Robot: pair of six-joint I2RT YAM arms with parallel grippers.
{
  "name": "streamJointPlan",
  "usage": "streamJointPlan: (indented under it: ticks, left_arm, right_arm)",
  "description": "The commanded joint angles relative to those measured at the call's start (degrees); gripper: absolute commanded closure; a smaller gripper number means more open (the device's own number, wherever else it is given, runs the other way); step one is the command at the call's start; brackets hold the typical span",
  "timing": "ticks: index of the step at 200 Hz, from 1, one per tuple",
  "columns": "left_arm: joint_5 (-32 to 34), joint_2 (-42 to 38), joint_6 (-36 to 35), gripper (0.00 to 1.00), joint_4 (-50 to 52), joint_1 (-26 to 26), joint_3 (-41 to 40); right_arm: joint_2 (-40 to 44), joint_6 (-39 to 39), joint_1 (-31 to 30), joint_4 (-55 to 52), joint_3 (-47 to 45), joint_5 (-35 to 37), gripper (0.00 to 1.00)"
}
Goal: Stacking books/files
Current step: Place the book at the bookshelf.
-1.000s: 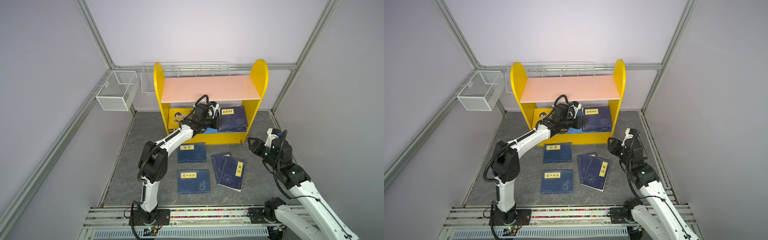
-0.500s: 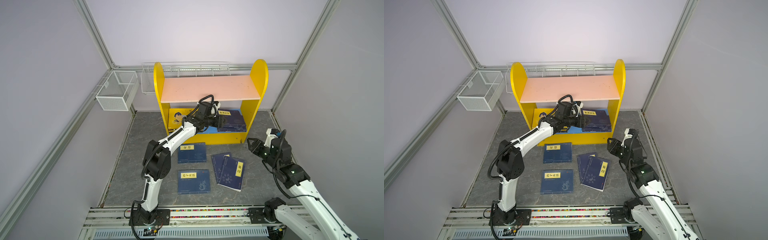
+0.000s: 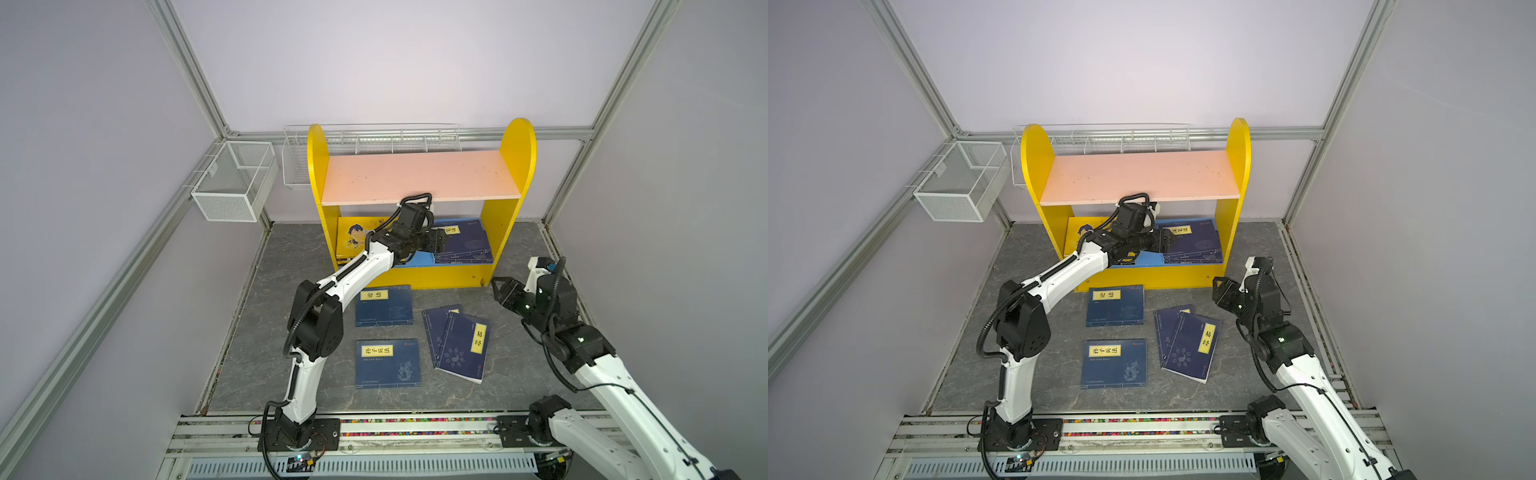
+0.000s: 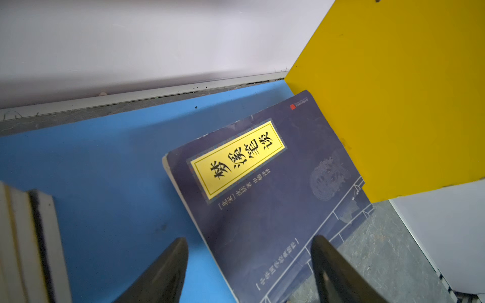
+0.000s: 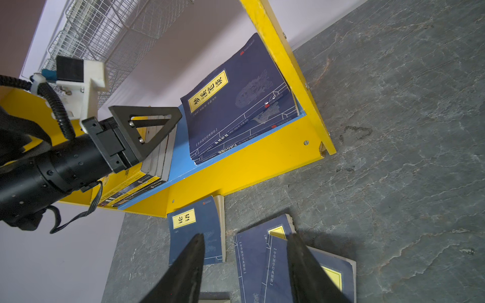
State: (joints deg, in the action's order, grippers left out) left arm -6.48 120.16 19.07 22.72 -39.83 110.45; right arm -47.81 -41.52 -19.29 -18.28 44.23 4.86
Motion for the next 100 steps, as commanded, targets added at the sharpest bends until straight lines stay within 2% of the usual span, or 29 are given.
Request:
streamJointPlan:
  ticks: [1,34,69,100]
  left_arm:
    - [3.14,2.78,4.78,0.26,1.33,1.87,2.99]
    - [4.44,4.94,7.03,0.28,2.68,1.87,5.18]
    - [5.67,6.18,8.84,0.29,2.52,1.78,5.91]
    - [7.9,2.75,6.09,0.29,-0.85,0.78,0.81]
  right_arm:
    - [-2.23,1.31,-0.41,0.55,2.1,-0.47,0.46]
    - [-9.1,3.9,-1.32,0.11,5.76,-2.18,0.46]
    - [-20.16,8.11,-2.76,-4.52,16.66,-1.56,0.46]
    - [-26.36,9.85,-3.62,-6.87,22.22,0.43,0.46]
